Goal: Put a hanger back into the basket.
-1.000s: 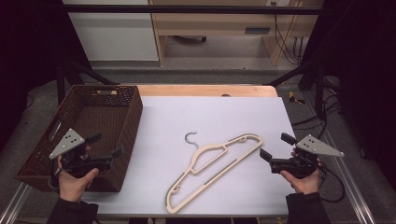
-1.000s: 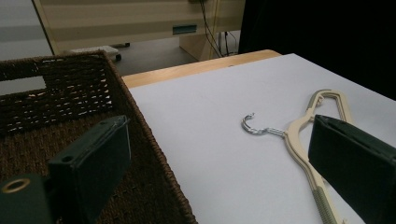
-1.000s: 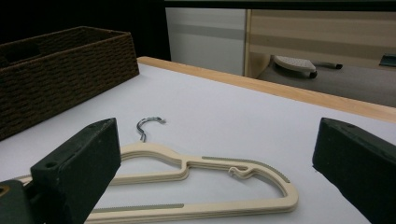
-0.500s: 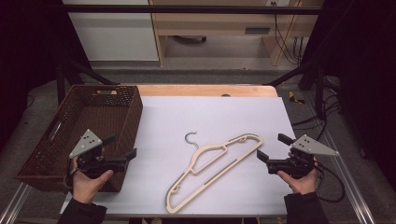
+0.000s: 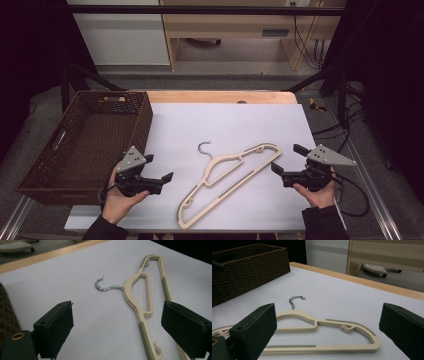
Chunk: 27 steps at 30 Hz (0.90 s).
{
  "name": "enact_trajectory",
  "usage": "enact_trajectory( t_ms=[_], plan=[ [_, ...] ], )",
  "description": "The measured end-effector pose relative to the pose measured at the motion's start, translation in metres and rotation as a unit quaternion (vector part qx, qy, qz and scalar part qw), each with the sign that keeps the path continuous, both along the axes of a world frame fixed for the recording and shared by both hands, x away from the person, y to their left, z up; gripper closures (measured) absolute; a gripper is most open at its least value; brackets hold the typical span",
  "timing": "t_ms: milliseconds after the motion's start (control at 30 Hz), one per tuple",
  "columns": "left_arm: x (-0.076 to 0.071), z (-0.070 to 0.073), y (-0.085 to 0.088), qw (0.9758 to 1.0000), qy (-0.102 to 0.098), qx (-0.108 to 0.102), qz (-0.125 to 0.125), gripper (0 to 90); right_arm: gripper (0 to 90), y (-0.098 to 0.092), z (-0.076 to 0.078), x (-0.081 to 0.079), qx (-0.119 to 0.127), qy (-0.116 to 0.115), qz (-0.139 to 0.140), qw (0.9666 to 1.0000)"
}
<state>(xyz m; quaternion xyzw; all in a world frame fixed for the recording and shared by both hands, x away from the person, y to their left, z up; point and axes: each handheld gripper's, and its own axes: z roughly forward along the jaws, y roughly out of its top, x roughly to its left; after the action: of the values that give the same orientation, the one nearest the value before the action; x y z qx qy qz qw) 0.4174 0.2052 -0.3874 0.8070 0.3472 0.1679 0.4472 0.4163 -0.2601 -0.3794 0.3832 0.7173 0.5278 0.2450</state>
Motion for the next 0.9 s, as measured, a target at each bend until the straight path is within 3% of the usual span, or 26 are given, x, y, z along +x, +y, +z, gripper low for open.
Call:
enact_trajectory(
  t_ms=[133,433,467,567,667,700,833,867,900],
  plan=[
    [0.002,-0.013,-0.016,0.9990,0.029,0.026,-0.020,13.2,1.6,0.002,-0.001,0.000,-0.004,0.003,0.005,1.0000],
    [0.008,-0.034,-0.041,0.9946,0.069,0.066,-0.040,19.6,1.7,0.006,-0.003,0.002,-0.010,0.010,0.010,0.9999],
    [0.010,-0.040,-0.047,0.9927,0.079,0.078,-0.046,20.5,1.7,0.006,-0.004,0.003,-0.013,0.008,0.012,0.9998],
    [0.014,-0.047,-0.057,0.9899,0.095,0.090,-0.054,23.6,1.7,0.007,-0.004,0.003,-0.016,0.012,0.015,0.9997],
    [0.017,-0.051,-0.063,0.9888,0.101,0.094,-0.057,26.8,1.7,0.008,-0.005,0.004,-0.016,0.012,0.015,0.9997],
    [0.020,-0.055,-0.068,0.9865,0.111,0.104,-0.060,31.2,1.8,0.009,-0.005,0.004,-0.017,0.014,0.016,0.9996],
    [0.022,-0.060,-0.074,0.9845,0.117,0.113,-0.065,38.4,1.8,0.010,-0.006,0.004,-0.019,0.014,0.017,0.9996],
    [0.022,-0.063,-0.077,0.9820,0.123,0.124,-0.071,40.5,1.8,0.010,-0.006,0.005,-0.021,0.016,0.018,0.9995],
    [0.022,-0.064,-0.079,0.9818,0.123,0.126,-0.071,42.1,1.8,0.011,-0.006,0.005,-0.022,0.015,0.019,0.9995]
  ],
)
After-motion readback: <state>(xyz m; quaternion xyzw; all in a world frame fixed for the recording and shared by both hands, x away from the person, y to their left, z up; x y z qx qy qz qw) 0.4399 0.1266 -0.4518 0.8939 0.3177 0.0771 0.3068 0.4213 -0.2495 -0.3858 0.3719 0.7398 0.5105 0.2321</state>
